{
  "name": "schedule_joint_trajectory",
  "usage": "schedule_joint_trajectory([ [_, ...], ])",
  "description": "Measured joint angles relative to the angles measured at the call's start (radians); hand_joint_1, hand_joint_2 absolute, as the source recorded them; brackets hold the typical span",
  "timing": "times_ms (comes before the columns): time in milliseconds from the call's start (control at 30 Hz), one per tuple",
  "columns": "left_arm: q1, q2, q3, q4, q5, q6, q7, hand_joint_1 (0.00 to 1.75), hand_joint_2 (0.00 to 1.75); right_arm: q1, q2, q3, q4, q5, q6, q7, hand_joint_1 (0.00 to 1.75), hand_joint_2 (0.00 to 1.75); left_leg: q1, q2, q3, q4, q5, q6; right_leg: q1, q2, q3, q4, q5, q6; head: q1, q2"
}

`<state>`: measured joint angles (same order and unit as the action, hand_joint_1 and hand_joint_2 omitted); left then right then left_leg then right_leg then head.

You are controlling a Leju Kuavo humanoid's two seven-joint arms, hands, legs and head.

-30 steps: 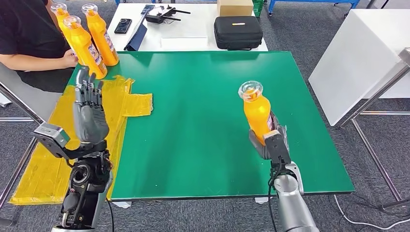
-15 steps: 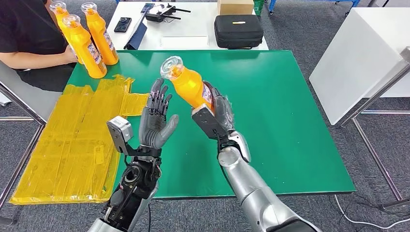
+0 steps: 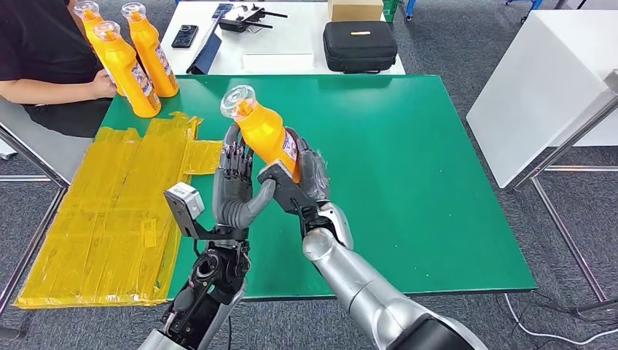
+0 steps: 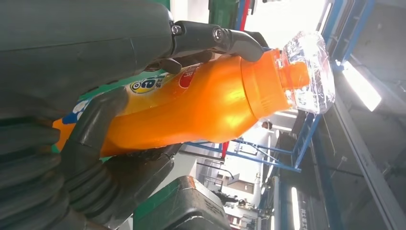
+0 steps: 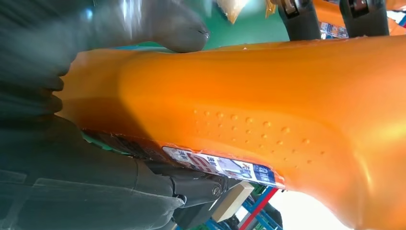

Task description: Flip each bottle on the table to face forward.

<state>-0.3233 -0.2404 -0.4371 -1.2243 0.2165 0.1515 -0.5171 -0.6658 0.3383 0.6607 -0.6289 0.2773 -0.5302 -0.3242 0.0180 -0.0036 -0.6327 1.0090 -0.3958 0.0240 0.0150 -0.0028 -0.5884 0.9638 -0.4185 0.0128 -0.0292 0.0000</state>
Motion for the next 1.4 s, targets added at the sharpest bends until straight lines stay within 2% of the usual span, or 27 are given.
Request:
schedule_joint_trajectory([
  [167, 0.000, 0.002, 0.008, 0.006, 0.010, 0.010, -0.008, 0.00, 1.75, -0.025, -0.003, 0.064, 0.031, -0.012, -0.043, 0.015, 1.75, 1.75, 0.000, 0.000, -0.001, 0.000, 0.000, 0.000, 0.000, 0.000, -0.001, 0.000, 0.000, 0.000, 0.000, 0.000],
  [333, 0.002, 0.009, 0.022, 0.010, 0.015, 0.022, -0.011, 0.00, 1.75, -0.046, -0.004, 0.146, 0.053, 0.022, -0.089, 0.085, 1.75, 1.75, 0.000, 0.000, -0.001, 0.000, 0.000, 0.000, 0.000, 0.000, -0.001, 0.000, 0.000, 0.000, 0.000, 0.000],
  [567, 0.013, 0.019, 0.047, 0.010, 0.018, 0.023, -0.010, 0.00, 1.75, -0.059, -0.008, 0.240, 0.068, 0.007, -0.095, 0.133, 1.75, 1.75, 0.000, 0.000, -0.001, 0.000, 0.000, 0.000, 0.000, 0.000, -0.001, 0.000, 0.000, 0.000, 0.000, 0.000],
  [700, 0.019, 0.021, 0.053, 0.008, 0.017, 0.021, -0.010, 0.00, 0.00, -0.065, -0.010, 0.265, 0.077, 0.005, -0.095, 0.136, 1.75, 1.75, 0.000, 0.000, -0.001, 0.000, 0.000, 0.000, 0.000, -0.001, -0.002, 0.000, 0.000, 0.000, 0.000, 0.000],
  [833, 0.025, 0.027, 0.060, -0.005, 0.049, -0.021, -0.006, 0.00, 0.00, -0.067, -0.010, 0.284, 0.087, -0.045, -0.088, 0.119, 1.75, 1.75, 0.000, 0.000, -0.002, 0.000, 0.000, 0.000, 0.000, -0.001, -0.002, 0.000, 0.000, 0.000, 0.000, 0.000],
  [967, 0.030, 0.046, 0.103, -0.072, 0.058, -0.057, 0.001, 0.00, 0.00, -0.070, -0.009, 0.272, 0.125, -0.100, -0.082, 0.031, 1.75, 1.75, 0.000, 0.001, -0.002, 0.000, 0.000, 0.000, 0.000, 0.000, -0.002, 0.000, 0.000, 0.000, 0.000, 0.000],
  [1167, 0.037, 0.076, 0.191, -0.193, 0.004, -0.058, 0.002, 0.00, 0.00, -0.064, -0.045, 0.175, 0.177, -0.106, -0.084, -0.026, 1.75, 1.75, 0.000, -0.003, -0.003, 0.000, 0.003, 0.000, 0.000, -0.006, -0.003, 0.001, 0.000, -0.001, 0.000, 0.000],
  [1400, 0.045, 0.093, 0.231, -0.231, -0.021, -0.036, -0.019, 0.00, 0.00, -0.054, -0.079, 0.077, 0.192, -0.091, -0.116, -0.047, 1.75, 1.75, 0.000, -0.004, -0.004, 0.000, 0.003, 0.000, 0.000, -0.008, -0.003, 0.001, 0.000, -0.001, 0.000, 0.000],
])
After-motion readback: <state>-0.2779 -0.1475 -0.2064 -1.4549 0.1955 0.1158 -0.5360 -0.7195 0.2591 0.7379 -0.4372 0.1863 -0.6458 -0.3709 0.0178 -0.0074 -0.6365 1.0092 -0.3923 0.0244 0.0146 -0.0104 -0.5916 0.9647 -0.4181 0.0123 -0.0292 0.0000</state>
